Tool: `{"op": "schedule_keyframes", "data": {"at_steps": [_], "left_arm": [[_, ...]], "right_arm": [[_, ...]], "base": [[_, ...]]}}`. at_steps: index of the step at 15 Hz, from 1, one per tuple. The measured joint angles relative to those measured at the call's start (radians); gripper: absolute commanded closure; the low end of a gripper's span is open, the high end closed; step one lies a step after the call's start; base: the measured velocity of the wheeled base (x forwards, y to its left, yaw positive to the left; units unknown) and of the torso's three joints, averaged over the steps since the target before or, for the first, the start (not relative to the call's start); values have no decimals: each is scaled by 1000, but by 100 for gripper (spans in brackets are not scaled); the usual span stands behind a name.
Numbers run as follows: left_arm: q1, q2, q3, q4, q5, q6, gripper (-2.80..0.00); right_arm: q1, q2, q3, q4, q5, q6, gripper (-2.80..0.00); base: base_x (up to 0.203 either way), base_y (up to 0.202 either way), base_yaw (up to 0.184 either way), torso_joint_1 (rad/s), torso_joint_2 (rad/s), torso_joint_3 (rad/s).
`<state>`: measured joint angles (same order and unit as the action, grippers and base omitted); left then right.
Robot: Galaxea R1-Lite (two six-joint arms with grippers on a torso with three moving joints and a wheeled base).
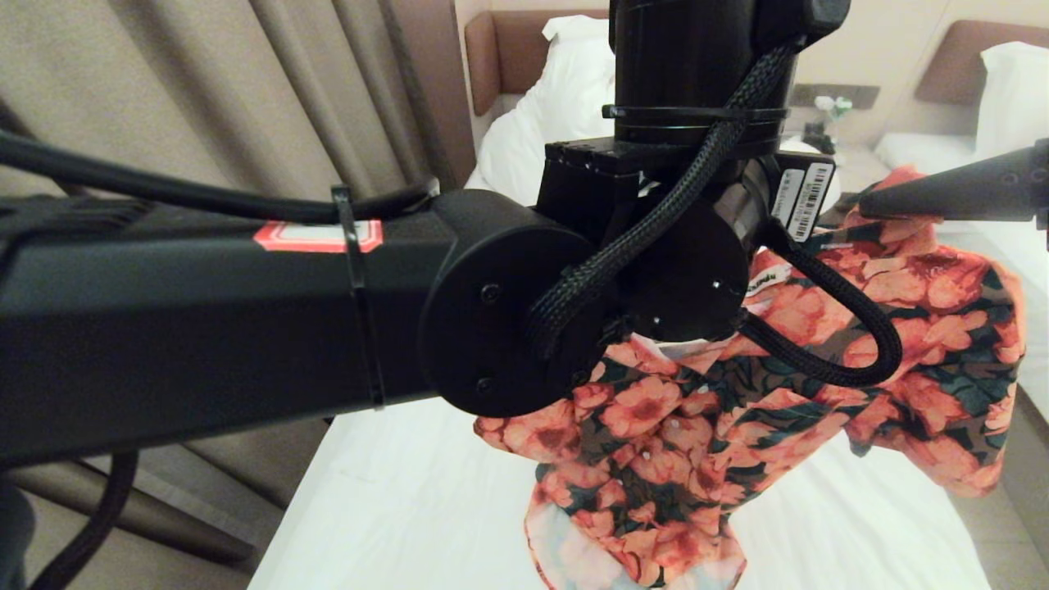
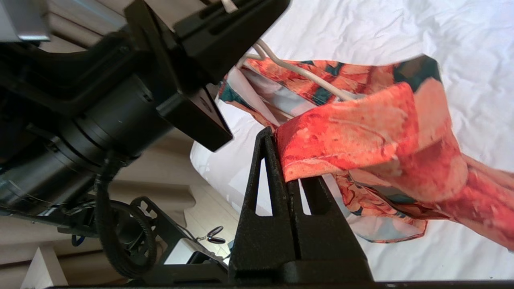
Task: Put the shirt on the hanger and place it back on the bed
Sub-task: Take the clothes hanger out of the clothes
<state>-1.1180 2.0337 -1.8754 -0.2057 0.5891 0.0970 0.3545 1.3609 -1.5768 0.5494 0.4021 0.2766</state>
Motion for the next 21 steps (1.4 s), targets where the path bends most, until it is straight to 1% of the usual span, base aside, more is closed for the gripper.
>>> {"op": "schedule_keyframes", "data": {"at_steps": [2,6,12,13,16,20,21], "left_arm": [[5,-5,-6,2,1,4,0],[25,-15,-15,0,1,24,0],[66,-43,-19,-1,-2,68,0],[71,-49,-19,-1,-2,72,0],[86,-67,-21,-5,-3,79,0],[91,-81,-21,-8,-6,93,0],[93,-84,-22,-9,-7,96,0]], "right_arm": [[0,1,2,0,-2,-3,0],[-4,12,18,2,-10,-50,0],[-43,23,23,6,-11,-76,0],[-49,24,23,7,-11,-80,0],[-67,28,22,37,-12,-128,0],[-71,36,23,41,-13,-142,0],[-71,37,24,42,-13,-146,-280]], "base": [[0,0,0,0,0,0],[0,0,0,0,0,0],[0,0,0,0,0,0],[0,0,0,0,0,0],[0,0,0,0,0,0],[0,0,0,0,0,0],[0,0,0,0,0,0]]}}
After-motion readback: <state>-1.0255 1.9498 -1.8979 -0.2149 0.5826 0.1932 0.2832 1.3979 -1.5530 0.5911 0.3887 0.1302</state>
